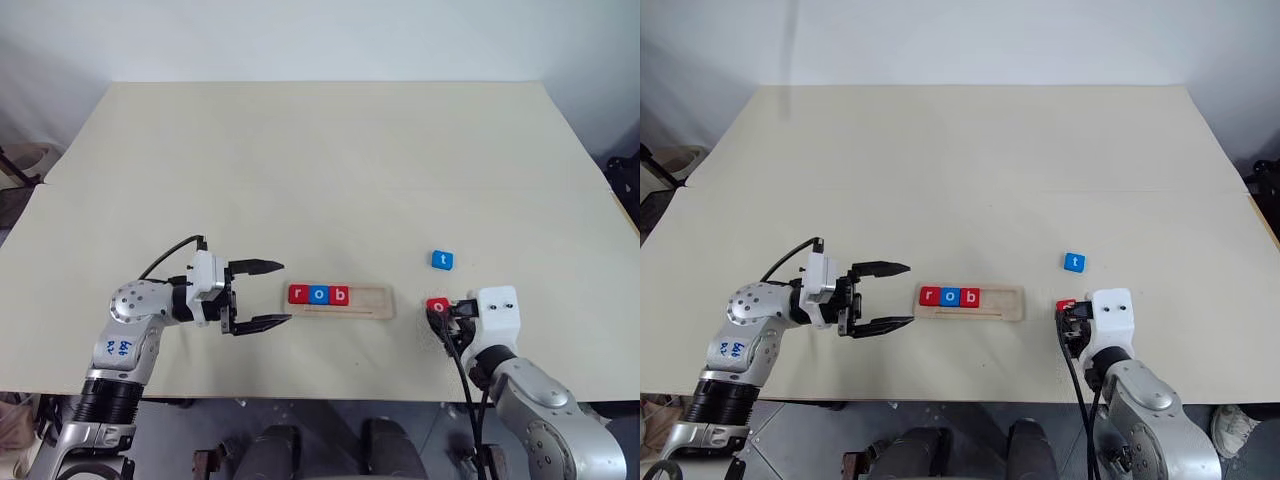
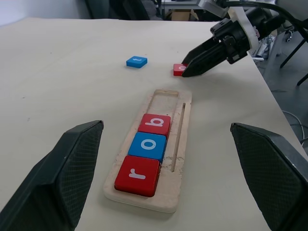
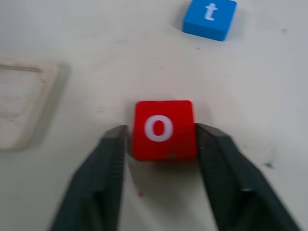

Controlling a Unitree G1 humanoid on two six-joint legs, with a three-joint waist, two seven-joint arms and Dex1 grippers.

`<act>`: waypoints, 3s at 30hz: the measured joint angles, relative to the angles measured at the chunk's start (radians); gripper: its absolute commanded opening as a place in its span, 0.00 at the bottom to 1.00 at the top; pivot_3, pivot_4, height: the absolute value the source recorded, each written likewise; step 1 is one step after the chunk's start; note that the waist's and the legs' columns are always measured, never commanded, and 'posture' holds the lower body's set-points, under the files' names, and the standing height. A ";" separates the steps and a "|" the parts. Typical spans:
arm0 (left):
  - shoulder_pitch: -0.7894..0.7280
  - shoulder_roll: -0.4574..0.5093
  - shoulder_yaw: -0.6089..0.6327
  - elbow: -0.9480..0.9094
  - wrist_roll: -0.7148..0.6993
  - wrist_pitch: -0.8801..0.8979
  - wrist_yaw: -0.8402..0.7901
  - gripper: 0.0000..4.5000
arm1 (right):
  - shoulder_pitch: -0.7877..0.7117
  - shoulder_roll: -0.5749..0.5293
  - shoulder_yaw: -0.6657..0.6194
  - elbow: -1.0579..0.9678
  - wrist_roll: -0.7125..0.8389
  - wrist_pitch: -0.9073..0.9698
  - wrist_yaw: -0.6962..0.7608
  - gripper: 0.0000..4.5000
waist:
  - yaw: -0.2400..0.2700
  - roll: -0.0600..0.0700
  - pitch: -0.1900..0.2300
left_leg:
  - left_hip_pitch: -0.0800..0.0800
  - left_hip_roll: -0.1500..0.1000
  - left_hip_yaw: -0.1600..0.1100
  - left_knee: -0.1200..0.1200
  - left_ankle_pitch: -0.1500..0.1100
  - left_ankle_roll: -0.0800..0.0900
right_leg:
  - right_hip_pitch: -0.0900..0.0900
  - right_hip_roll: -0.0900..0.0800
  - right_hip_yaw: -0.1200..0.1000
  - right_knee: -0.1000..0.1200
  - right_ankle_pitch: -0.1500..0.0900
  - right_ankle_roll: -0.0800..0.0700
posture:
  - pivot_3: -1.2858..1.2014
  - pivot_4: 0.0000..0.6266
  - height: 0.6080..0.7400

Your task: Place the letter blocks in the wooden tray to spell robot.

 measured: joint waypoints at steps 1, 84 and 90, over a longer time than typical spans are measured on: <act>-0.001 0.000 0.000 0.004 0.000 0.000 -0.002 1.00 | -0.001 -0.001 0.002 0.005 0.002 -0.008 0.007 0.77 | 0.001 0.000 0.000 | 0.000 0.000 0.000 0.000 0.000 0.000 | 0.000 0.000 0.000 0.000 0.000 0.000 | 0.52 0.24 1.00; 0.095 0.026 0.000 -0.172 -0.031 0.071 0.007 1.00 | -0.606 -0.602 0.238 1.313 -0.076 -1.201 1.354 0.32 | 0.004 0.000 0.001 | -0.001 0.002 0.002 0.002 0.000 0.000 | 0.003 -0.001 -0.003 -0.008 0.000 0.001 | 0.52 0.24 1.00; 0.095 0.026 0.002 -0.170 -0.029 0.061 0.014 1.00 | -0.615 -0.601 0.247 1.249 -0.069 -1.118 1.363 0.32 | 0.001 0.000 0.001 | -0.001 0.002 0.003 0.002 0.000 0.000 | 0.003 -0.001 -0.003 -0.008 0.000 0.001 | 0.52 0.24 1.00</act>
